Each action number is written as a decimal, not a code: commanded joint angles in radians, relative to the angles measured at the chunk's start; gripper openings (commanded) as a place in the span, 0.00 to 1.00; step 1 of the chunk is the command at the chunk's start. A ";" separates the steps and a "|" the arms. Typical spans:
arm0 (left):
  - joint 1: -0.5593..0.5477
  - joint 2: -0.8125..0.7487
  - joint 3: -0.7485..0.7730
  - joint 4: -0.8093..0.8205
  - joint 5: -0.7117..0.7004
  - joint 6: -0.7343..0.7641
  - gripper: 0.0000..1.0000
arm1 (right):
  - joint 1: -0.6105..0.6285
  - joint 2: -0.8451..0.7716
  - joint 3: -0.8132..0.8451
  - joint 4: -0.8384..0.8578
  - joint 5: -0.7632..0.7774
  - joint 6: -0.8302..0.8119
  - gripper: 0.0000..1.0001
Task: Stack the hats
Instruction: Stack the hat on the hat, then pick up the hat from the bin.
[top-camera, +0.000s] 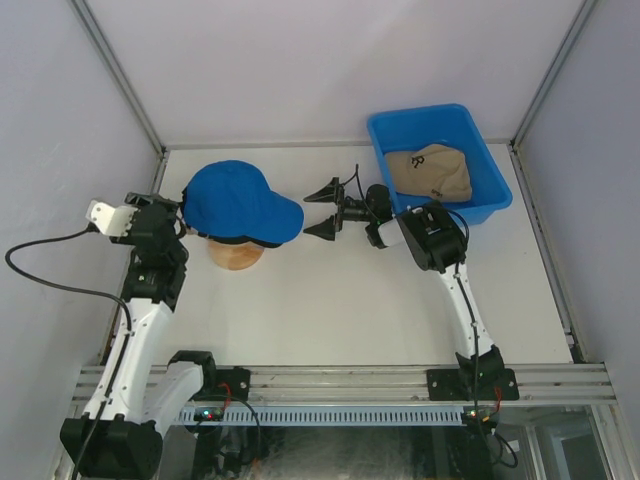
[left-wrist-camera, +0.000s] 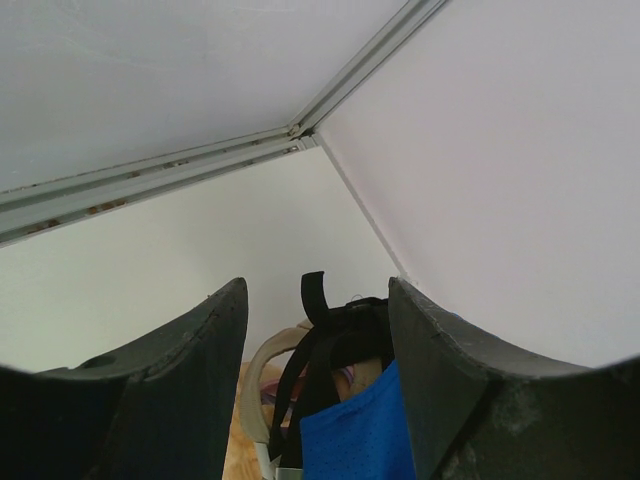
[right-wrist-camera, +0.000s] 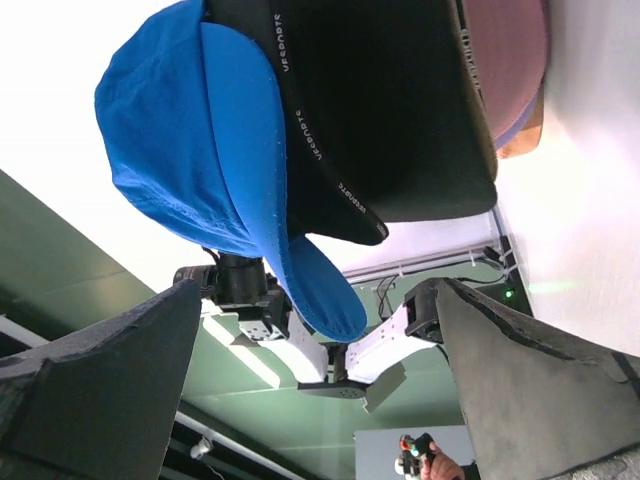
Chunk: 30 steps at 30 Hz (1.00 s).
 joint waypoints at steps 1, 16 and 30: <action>0.010 -0.038 0.039 0.000 0.000 -0.016 0.63 | -0.019 -0.145 -0.016 -0.099 -0.023 -0.085 1.00; 0.010 -0.160 0.051 -0.085 -0.015 -0.009 0.62 | -0.011 -0.473 0.228 -1.368 0.159 -1.106 1.00; 0.009 -0.187 0.083 -0.122 0.088 0.020 0.62 | -0.092 -0.590 0.542 -1.910 0.857 -1.629 1.00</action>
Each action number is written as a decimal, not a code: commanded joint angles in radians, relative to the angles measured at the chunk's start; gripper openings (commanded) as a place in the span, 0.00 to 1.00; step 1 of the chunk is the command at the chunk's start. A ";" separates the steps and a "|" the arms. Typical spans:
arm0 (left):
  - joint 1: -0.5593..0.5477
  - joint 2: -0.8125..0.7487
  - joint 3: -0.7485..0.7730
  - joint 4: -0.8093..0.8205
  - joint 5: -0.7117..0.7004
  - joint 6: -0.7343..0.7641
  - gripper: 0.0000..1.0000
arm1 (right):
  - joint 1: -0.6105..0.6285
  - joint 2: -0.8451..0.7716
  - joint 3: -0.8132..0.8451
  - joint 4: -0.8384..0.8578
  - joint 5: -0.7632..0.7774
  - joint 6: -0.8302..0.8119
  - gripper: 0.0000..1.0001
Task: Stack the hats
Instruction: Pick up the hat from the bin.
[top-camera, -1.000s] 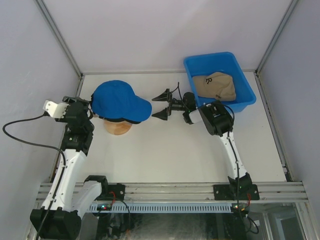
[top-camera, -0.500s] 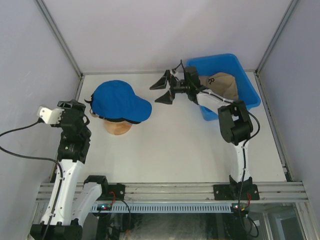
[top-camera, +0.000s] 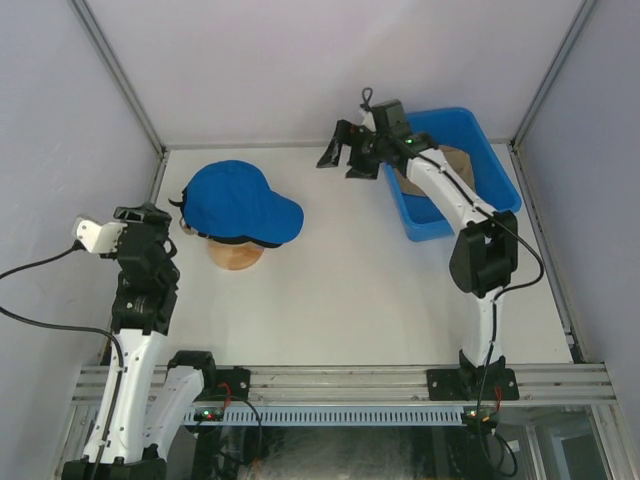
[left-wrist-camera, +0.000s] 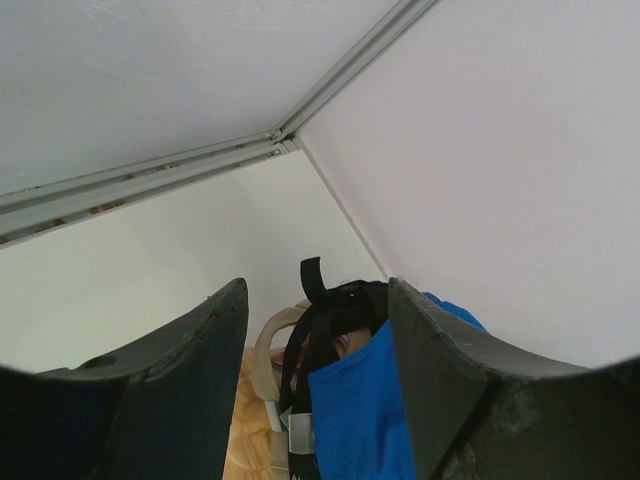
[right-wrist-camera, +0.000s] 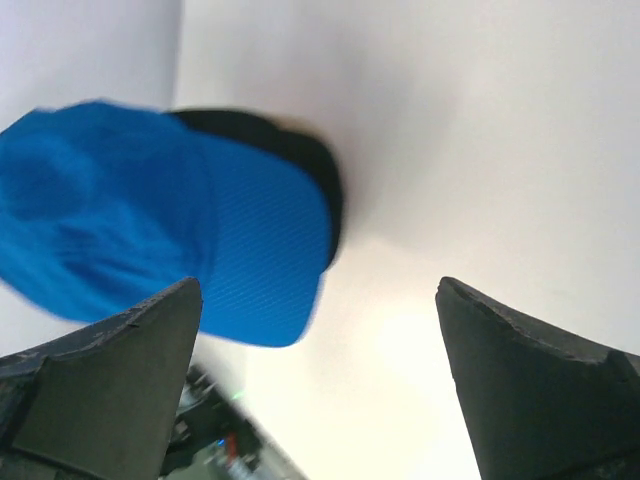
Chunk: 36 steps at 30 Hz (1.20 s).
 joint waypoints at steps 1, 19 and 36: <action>0.007 -0.001 0.090 -0.001 0.077 0.033 0.62 | -0.087 -0.135 0.045 -0.110 0.364 -0.217 1.00; 0.007 0.115 0.193 0.021 0.261 0.079 0.61 | -0.292 0.179 0.383 -0.375 0.847 -0.078 0.98; 0.006 0.205 0.217 0.089 0.314 0.097 0.61 | -0.365 0.411 0.544 -0.408 0.900 -0.033 1.00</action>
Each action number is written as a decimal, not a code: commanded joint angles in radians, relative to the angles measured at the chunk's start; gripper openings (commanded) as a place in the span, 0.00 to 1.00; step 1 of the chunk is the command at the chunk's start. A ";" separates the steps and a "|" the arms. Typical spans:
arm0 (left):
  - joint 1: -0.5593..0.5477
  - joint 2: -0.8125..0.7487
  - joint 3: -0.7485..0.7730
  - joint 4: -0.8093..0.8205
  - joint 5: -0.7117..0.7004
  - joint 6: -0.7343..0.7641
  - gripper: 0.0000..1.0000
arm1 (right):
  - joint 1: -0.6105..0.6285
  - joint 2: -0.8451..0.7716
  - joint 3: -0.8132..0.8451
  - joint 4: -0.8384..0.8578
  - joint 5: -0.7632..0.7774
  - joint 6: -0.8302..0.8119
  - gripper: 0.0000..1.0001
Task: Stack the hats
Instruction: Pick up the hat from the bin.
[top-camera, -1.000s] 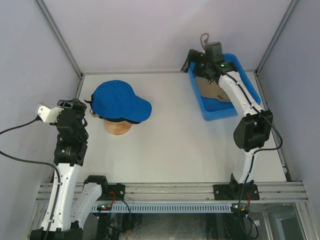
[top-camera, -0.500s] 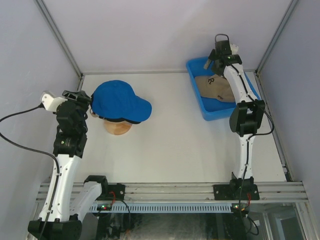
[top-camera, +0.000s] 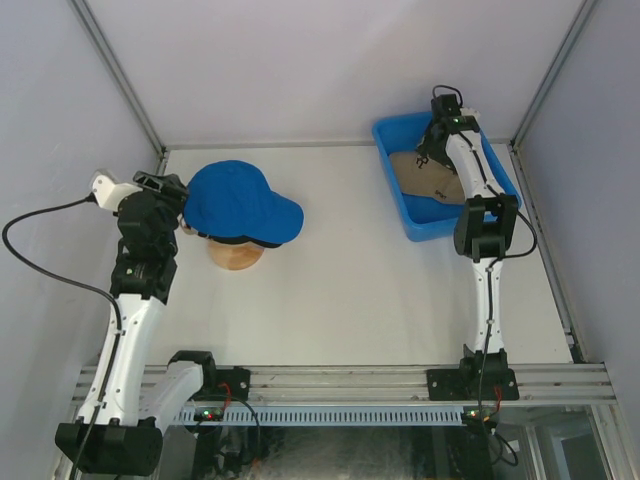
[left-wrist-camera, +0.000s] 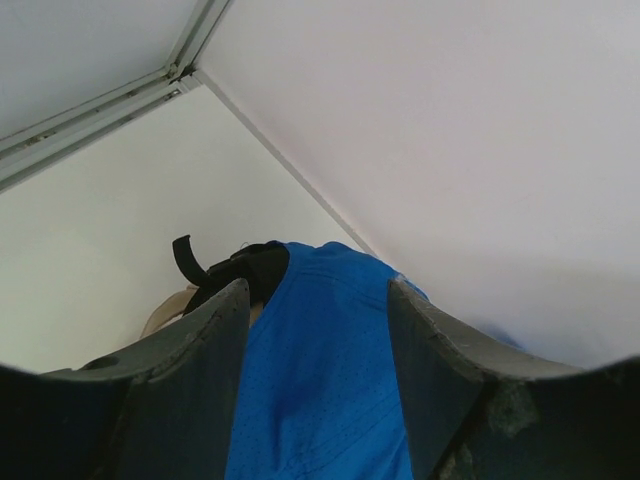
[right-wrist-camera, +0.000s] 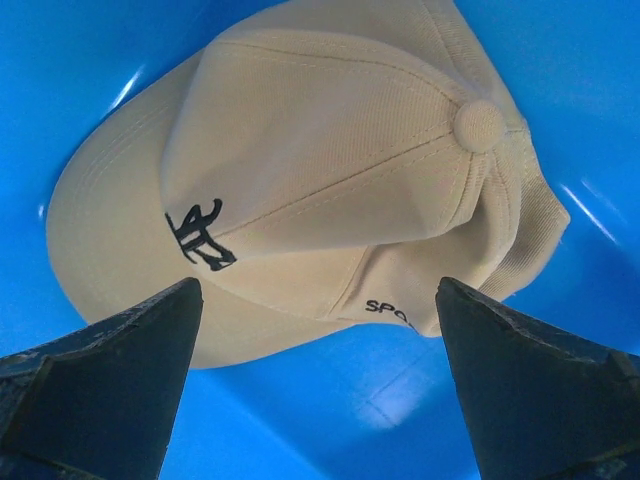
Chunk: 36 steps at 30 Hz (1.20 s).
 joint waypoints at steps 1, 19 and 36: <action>0.006 0.010 0.056 0.067 0.022 0.034 0.61 | -0.019 0.020 0.057 0.022 0.035 0.008 1.00; 0.006 0.064 0.080 0.093 -0.005 0.069 0.61 | -0.082 0.158 0.128 0.082 -0.146 -0.014 0.70; 0.002 -0.037 0.085 0.013 -0.009 0.018 0.61 | -0.076 -0.180 -0.211 0.313 -0.297 -0.110 0.00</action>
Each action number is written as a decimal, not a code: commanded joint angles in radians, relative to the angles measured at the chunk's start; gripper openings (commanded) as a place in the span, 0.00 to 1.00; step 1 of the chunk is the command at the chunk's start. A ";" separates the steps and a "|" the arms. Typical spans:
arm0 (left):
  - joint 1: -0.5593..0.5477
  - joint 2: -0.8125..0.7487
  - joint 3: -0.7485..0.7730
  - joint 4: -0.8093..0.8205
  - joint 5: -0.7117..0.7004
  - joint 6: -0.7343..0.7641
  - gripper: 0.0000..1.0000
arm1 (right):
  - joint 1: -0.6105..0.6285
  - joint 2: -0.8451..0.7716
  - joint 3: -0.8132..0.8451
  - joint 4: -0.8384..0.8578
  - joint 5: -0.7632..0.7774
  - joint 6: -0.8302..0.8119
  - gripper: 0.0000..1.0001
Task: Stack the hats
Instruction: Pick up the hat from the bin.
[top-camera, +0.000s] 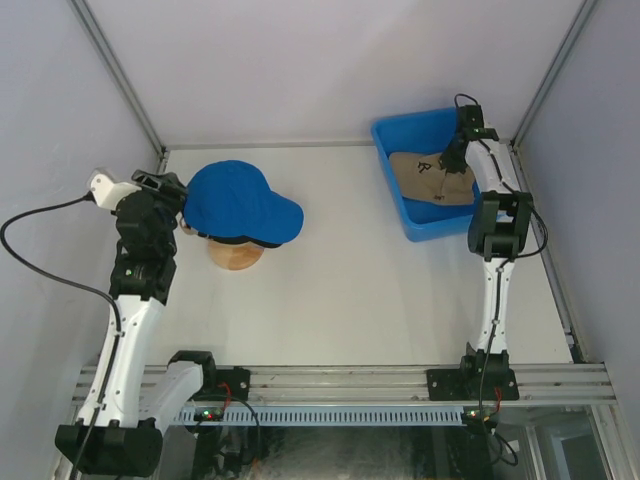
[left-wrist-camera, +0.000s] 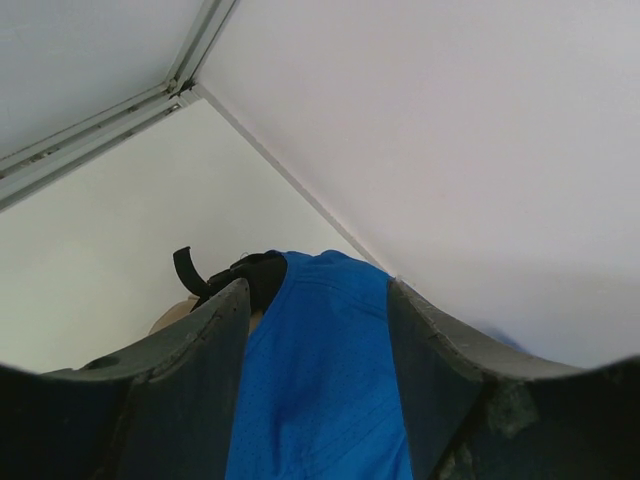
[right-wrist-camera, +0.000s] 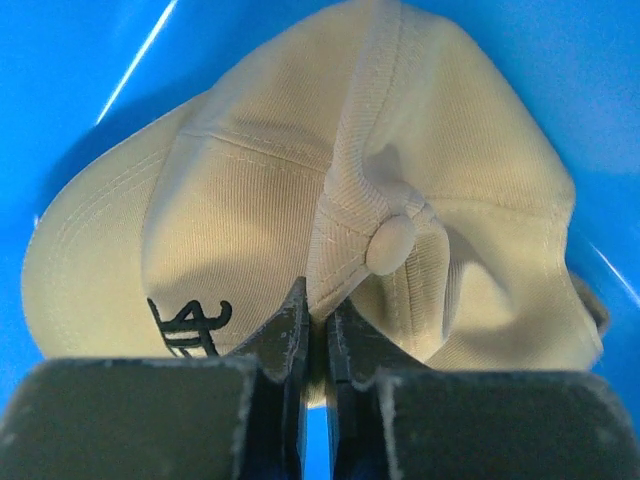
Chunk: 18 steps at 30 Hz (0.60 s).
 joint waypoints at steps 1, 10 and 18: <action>0.002 -0.060 0.091 -0.028 -0.001 -0.009 0.61 | 0.037 -0.265 -0.138 0.161 -0.021 -0.084 0.00; 0.001 -0.085 0.204 -0.090 0.184 -0.024 0.61 | 0.069 -0.563 -0.271 0.252 -0.009 -0.151 0.00; 0.001 -0.058 0.271 -0.072 0.499 -0.077 0.62 | 0.117 -0.870 -0.475 0.433 -0.232 -0.283 0.00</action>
